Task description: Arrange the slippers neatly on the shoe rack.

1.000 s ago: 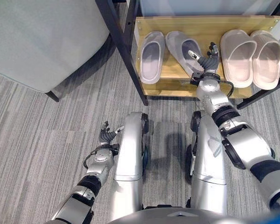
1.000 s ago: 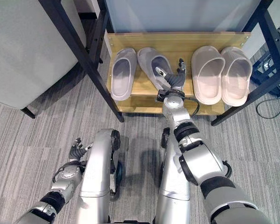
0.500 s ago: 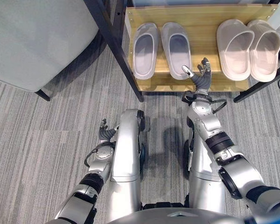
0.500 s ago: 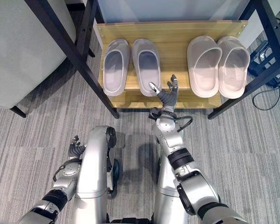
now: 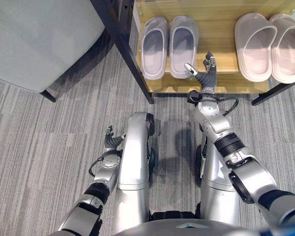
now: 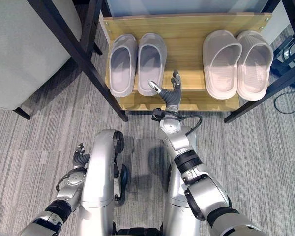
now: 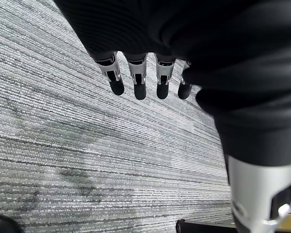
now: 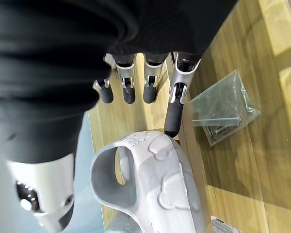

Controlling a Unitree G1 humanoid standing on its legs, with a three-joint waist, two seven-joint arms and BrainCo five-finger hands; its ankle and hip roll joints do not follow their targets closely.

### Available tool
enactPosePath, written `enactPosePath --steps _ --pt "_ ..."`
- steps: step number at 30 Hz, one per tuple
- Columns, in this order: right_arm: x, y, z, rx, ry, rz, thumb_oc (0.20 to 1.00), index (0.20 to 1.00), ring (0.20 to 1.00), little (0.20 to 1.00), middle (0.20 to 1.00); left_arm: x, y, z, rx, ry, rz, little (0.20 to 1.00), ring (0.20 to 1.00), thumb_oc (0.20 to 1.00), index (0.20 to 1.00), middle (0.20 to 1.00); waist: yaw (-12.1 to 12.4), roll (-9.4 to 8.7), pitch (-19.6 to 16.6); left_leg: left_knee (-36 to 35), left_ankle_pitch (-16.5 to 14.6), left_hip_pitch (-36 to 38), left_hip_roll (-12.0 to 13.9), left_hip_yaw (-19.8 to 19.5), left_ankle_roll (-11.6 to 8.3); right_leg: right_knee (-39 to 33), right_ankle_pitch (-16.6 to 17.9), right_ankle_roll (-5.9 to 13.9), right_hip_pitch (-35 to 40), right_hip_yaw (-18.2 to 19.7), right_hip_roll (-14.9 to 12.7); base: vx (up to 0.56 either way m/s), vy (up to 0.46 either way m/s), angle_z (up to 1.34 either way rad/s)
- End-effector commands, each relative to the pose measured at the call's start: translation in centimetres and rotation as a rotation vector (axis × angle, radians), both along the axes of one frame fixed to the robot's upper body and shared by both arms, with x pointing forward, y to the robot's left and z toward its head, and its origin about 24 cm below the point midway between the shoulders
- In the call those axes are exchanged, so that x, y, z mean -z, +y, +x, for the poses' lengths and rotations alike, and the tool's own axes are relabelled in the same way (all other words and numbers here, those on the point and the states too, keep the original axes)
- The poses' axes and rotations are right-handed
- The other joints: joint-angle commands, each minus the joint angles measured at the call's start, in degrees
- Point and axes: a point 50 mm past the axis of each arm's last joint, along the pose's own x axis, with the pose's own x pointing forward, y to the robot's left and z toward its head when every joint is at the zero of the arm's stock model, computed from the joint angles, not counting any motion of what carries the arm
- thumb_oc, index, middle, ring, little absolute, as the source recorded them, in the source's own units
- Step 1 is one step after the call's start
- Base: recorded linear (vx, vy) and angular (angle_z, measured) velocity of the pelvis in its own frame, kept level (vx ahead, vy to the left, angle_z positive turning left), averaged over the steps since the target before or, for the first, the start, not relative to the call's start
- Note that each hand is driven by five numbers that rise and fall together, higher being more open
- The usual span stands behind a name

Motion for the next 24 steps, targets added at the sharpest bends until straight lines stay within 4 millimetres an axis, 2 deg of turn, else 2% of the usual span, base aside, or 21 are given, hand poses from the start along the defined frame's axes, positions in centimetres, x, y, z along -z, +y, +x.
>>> enactPosePath --steps 1,8,14,17,21,24 --pt "-1.4 3.8 -0.9 -0.17 -0.068 0.008 1.0 1.0 1.0 1.0 1.0 0.0 -1.1 -0.2 0.066 -0.013 0.041 1.0 1.0 1.0 1.0 1.0 4.22 -1.16 -3.75 2.8 2.55 -3.49 -1.92 -1.37 1.88 2.85 9.7 -3.11 2.16 5.78 1.61 0.0 0.0 0.0" --pt "-1.1 3.8 -1.3 -0.17 -0.075 -0.01 1.0 1.0 1.0 1.0 1.0 0.4 -1.1 -0.3 0.067 0.007 0.053 1.0 1.0 1.0 1.0 1.0 4.07 -1.24 -3.49 3.17 2.48 -3.5 -1.7 -1.46 1.88 3.3 9.77 -3.08 2.21 5.86 1.83 0.0 0.0 0.0" --pt "-1.1 2.4 -1.6 -0.079 -0.108 -0.033 1.0 1.0 1.0 1.0 1.0 0.6 -0.9 -0.5 0.058 0.012 0.064 1.0 1.0 1.0 1.0 1.0 3.57 -1.08 -3.75 3.44 2.48 -3.49 -1.7 -1.64 2.01 3.28 9.61 -3.0 2.13 5.95 1.93 0.0 0.0 0.0" --pt "-1.1 1.9 -2.1 -0.054 -0.115 0.025 1.0 1.0 1.0 1.0 1.0 0.7 -0.9 -0.5 0.057 0.02 0.068 1.0 1.0 1.0 1.0 1.0 3.31 -1.16 -3.82 3.54 2.35 -3.49 -1.66 -1.57 1.98 3.44 9.59 -2.93 2.16 5.84 1.92 0.0 0.0 0.0" --pt "-3.0 0.5 -3.4 -0.02 -0.244 0.033 1.0 1.0 1.0 1.0 1.0 1.2 -0.7 -1.2 0.065 0.035 0.038 1.0 1.0 1.0 1.0 1.0 2.95 -1.29 -3.64 3.67 2.68 -3.49 -1.6 -1.48 1.98 3.43 9.77 -2.93 2.11 5.63 1.96 0.0 0.0 0.0" --pt "-3.7 0.7 -4.3 -0.055 -0.305 0.003 1.0 1.0 1.0 1.0 1.0 1.3 -0.5 -1.3 0.068 0.04 0.045 1.0 1.0 1.0 1.0 1.0 2.66 -1.49 -3.22 3.72 2.73 -3.5 -1.61 -1.46 2.01 3.47 9.87 -2.9 2.03 5.75 2.11 0.0 0.0 0.0"
